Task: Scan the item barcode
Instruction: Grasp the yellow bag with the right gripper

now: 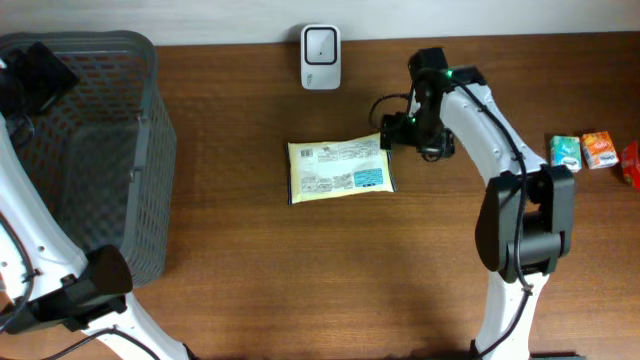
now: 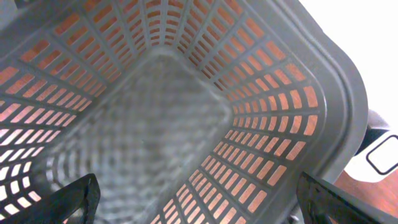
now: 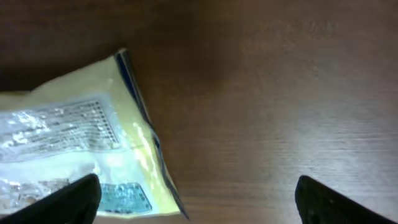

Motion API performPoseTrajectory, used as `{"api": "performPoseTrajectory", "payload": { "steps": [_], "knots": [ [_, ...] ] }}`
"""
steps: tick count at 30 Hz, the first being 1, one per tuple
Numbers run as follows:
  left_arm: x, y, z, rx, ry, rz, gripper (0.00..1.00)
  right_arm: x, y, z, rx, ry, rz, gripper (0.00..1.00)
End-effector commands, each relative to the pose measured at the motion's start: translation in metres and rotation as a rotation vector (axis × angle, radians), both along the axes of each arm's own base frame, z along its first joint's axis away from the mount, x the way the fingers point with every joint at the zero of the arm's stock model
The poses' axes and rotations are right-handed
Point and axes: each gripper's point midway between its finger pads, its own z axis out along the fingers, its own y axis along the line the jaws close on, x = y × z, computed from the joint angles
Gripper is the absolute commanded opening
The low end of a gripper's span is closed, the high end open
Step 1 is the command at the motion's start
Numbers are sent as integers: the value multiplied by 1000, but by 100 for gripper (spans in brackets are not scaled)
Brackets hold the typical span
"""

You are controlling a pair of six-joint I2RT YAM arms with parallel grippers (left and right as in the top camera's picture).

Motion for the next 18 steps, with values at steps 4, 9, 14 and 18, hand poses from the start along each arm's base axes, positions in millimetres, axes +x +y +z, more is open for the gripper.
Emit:
{"api": "performPoseTrajectory", "payload": {
  "steps": [4,9,14,18],
  "knots": [
    [-5,-3,12,2,-33,6,99,-9,36,-17,151,-18,198,99],
    [-5,-3,12,2,-33,6,99,-15,49,-43,221,-37,214,99],
    [-5,-3,12,2,-33,6,99,-16,69,-54,354,-90,243,85],
    [-5,-3,12,2,-33,6,99,-18,68,-55,354,-80,236,4]
  ]
}}
